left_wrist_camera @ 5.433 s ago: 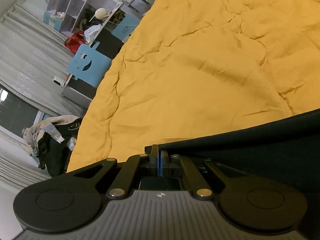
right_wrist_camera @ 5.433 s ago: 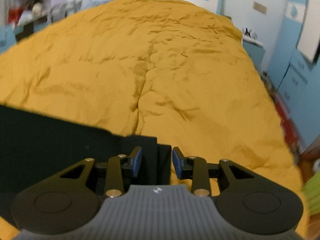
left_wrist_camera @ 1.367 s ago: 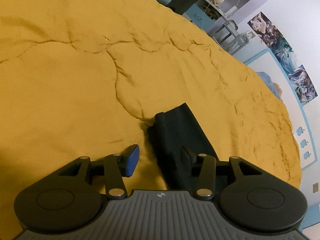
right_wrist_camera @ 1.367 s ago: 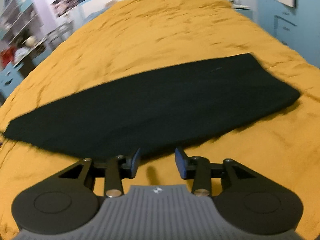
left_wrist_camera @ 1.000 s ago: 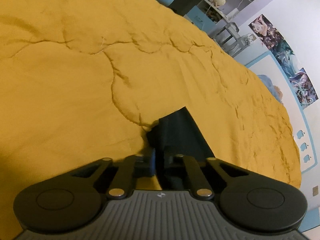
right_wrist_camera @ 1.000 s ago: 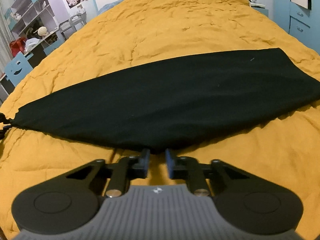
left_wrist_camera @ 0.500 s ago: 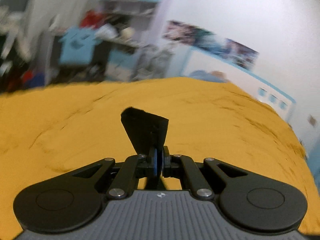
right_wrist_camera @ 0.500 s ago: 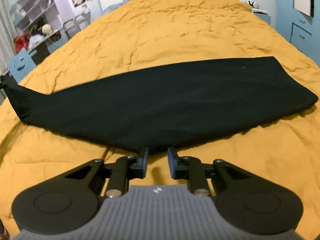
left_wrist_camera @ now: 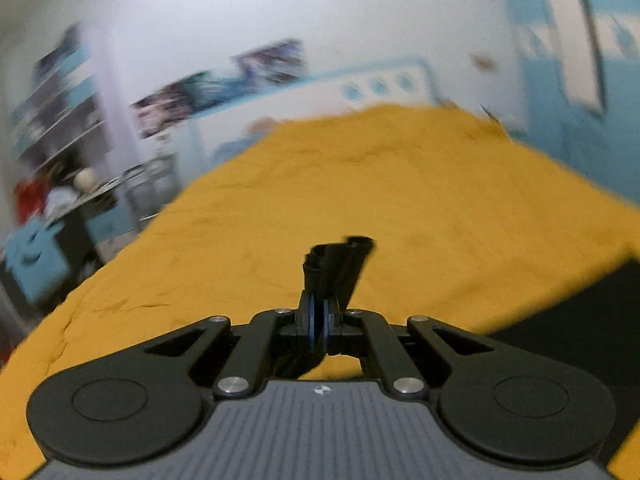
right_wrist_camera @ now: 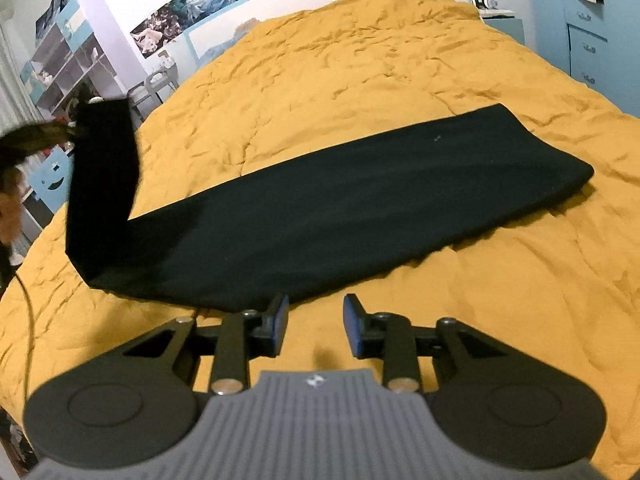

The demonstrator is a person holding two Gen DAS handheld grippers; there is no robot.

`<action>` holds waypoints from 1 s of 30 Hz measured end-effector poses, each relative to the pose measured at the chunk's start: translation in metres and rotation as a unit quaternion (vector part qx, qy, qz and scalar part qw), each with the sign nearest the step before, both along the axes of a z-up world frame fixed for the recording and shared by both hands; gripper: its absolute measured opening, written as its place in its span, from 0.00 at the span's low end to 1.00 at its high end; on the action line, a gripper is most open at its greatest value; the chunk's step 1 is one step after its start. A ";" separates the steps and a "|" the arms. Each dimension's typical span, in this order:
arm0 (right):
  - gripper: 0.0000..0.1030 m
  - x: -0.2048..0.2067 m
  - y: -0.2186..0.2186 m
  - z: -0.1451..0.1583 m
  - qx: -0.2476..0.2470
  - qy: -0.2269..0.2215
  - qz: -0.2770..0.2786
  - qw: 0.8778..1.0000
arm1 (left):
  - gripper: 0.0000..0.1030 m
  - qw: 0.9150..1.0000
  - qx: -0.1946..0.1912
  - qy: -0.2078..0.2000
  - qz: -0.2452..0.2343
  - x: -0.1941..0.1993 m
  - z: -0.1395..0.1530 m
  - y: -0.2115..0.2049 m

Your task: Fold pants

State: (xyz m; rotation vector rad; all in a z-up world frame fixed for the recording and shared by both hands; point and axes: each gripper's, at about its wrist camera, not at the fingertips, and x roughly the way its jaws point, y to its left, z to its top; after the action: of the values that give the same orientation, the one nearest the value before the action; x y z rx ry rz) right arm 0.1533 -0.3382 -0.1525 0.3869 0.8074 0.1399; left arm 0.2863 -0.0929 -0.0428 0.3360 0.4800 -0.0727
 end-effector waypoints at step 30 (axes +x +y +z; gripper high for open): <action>0.50 0.108 0.049 -0.030 0.204 0.058 0.073 0.975 | 0.26 0.970 -0.163 0.180 -0.011 -0.002 -0.069 0.095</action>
State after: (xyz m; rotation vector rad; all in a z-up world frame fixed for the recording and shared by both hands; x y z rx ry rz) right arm 0.2617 -0.2894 -0.1821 0.7291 0.9230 0.4275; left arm 0.2846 0.0024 -0.1116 0.0010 0.8126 -0.2355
